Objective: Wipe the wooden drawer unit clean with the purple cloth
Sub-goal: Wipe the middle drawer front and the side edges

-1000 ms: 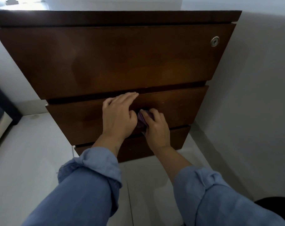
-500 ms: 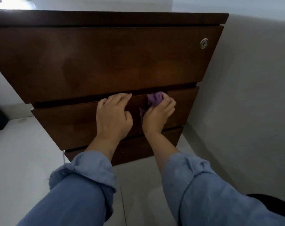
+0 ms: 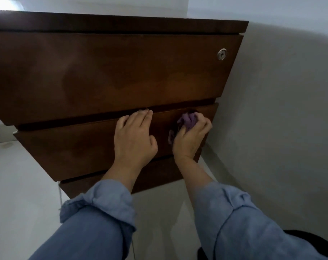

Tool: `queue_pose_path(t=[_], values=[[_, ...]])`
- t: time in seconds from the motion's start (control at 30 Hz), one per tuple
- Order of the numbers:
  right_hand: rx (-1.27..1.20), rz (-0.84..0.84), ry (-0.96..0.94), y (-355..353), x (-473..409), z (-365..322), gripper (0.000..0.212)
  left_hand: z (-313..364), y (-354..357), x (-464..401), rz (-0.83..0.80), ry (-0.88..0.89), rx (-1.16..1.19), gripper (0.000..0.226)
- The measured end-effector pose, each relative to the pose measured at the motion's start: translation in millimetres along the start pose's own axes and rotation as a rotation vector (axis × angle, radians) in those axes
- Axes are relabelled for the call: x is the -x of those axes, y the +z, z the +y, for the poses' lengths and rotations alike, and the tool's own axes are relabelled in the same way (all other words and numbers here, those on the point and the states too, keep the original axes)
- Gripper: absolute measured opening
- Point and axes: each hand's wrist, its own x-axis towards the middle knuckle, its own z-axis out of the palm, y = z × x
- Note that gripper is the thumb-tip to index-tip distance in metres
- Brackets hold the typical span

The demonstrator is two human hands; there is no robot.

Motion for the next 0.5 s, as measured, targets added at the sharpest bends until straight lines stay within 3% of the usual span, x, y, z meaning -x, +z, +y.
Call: queue_pose_path(t=[0.13,0.3,0.4,0.43,0.5], values=[[0.046,0.040,0.307,21,-22,-16,0.044,3,5,-3,0.049,-0.048,0.040,0.062],[-0.141,0.003,1.054,25,-26,55,0.051,-1,8,-2,0.085,-0.028,0.058,0.061],[-0.265,-0.217,1.121,15,-13,83,0.055,-1,12,-3,0.095,-0.028,0.066,0.063],[-0.268,-0.175,1.109,15,-13,82,0.056,-1,13,-3,0.093,-0.035,0.066,0.063],[-0.301,0.144,1.045,16,-23,60,0.048,-1,14,-2,0.081,-0.055,0.062,0.063]])
